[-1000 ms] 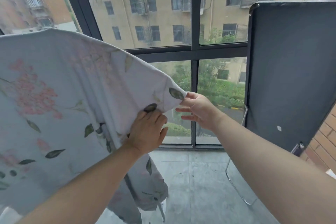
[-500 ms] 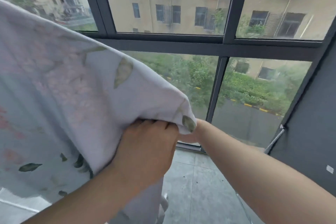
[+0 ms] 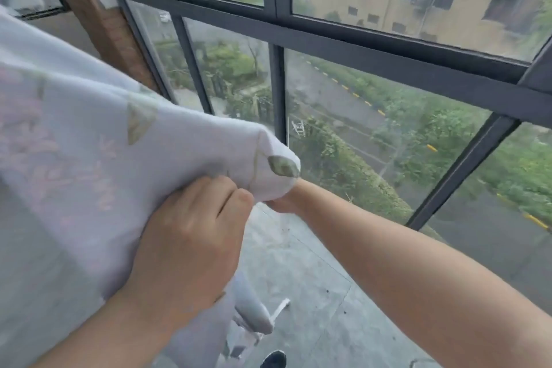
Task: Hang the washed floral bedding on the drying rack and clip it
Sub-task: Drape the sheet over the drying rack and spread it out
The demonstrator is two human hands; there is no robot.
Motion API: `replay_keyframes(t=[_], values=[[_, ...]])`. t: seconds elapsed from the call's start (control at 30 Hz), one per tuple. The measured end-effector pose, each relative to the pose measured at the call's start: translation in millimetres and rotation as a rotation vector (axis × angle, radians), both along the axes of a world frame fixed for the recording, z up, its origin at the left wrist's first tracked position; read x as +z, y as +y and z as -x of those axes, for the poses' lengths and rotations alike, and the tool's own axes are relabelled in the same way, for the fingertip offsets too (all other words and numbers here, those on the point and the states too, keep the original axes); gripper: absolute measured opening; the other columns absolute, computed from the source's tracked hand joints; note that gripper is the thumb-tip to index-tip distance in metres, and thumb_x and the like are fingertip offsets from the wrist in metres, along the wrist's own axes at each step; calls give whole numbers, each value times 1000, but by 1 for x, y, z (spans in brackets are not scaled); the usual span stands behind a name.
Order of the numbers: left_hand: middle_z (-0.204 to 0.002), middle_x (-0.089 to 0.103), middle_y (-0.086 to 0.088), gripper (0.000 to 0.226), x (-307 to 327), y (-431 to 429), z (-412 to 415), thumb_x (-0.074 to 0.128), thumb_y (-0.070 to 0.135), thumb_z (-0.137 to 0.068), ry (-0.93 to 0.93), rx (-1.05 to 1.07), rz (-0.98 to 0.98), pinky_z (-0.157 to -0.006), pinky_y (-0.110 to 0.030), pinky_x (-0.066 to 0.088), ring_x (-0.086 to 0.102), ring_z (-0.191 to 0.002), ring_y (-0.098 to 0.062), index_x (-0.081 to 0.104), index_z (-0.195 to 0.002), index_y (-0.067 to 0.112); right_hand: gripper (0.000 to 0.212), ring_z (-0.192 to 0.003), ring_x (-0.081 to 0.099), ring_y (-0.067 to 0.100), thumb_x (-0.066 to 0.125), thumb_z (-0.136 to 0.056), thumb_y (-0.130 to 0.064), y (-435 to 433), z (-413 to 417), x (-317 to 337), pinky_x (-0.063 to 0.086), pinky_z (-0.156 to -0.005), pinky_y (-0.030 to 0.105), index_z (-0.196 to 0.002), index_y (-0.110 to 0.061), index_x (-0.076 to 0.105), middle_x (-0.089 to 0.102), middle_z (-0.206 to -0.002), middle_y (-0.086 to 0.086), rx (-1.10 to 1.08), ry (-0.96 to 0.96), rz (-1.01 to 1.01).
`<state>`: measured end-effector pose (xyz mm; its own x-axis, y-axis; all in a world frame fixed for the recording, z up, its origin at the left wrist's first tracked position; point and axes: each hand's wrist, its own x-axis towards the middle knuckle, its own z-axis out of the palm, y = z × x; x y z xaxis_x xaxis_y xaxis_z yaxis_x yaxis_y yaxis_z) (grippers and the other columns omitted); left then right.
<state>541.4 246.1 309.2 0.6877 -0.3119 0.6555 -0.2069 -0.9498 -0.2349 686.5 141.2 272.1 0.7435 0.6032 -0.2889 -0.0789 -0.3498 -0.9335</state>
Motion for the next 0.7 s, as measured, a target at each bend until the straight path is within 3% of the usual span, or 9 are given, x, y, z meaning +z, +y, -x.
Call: replay_keyframes(t=[0.1,0.17,0.27,0.37,0.4,0.47,0.53,0.6,0.7], values=[[-78,57,-13,17,-3,-5,15,61,1,-93,-91,175,-17,-60,-44,43,51,-65,-34,63,-76,6,10,-81,47,10,45,-103,-7,-1,-8,-12,42,-76,16,-99,-5,54,47,-91,0,201,-104,284],[-81,59,-16,18,-5,-11,26,57,-1,-95,-167,303,-44,-61,-46,44,52,-66,-34,65,-79,3,26,-100,39,14,49,-103,-17,-1,-11,-18,39,-78,12,-127,-7,50,44,-104,0,322,-132,354],[-85,59,-19,9,-6,-8,43,62,3,-92,-259,425,3,-64,-48,43,53,-71,-37,63,-84,1,39,-92,40,11,52,-102,-9,-2,-7,-19,39,-65,2,-139,-1,45,43,-99,-2,419,-122,273],[-93,55,-20,39,-2,-5,57,76,30,-88,-239,598,277,-72,-50,44,53,-85,-39,54,-95,-1,36,-85,56,19,48,-97,13,7,2,-12,45,-67,5,-132,18,47,56,-94,11,546,-97,168],[-93,54,-19,47,2,-3,63,77,38,-86,-210,663,354,-71,-49,45,53,-85,-38,52,-97,0,35,-95,60,32,54,-93,14,14,4,-10,50,-77,13,-127,18,51,59,-99,17,623,-75,172],[-83,55,-15,46,2,3,74,66,48,-91,-102,757,398,-57,-40,40,52,-71,-34,52,-90,4,23,-97,55,28,67,-84,5,30,8,-3,50,-81,30,-106,9,62,58,-93,11,726,-114,281],[-67,53,-11,41,0,11,83,50,41,-99,-32,741,380,-52,-31,30,50,-56,-32,52,-75,8,15,-103,59,26,67,-89,-2,39,9,7,54,-89,34,-102,-8,63,60,-98,7,826,-179,386],[-58,44,-3,41,-2,19,88,48,31,-102,-52,712,420,-52,-29,26,43,-50,-30,45,-66,12,17,-116,61,33,60,-95,-5,47,9,16,55,-93,39,-111,-7,62,61,-115,11,861,-177,435],[-53,37,2,46,5,30,92,47,27,-104,-115,739,667,-48,-38,25,34,-49,-22,33,-63,14,19,-101,69,35,49,-100,-8,63,12,16,59,-72,31,-112,-2,61,63,-120,10,875,-101,427]])
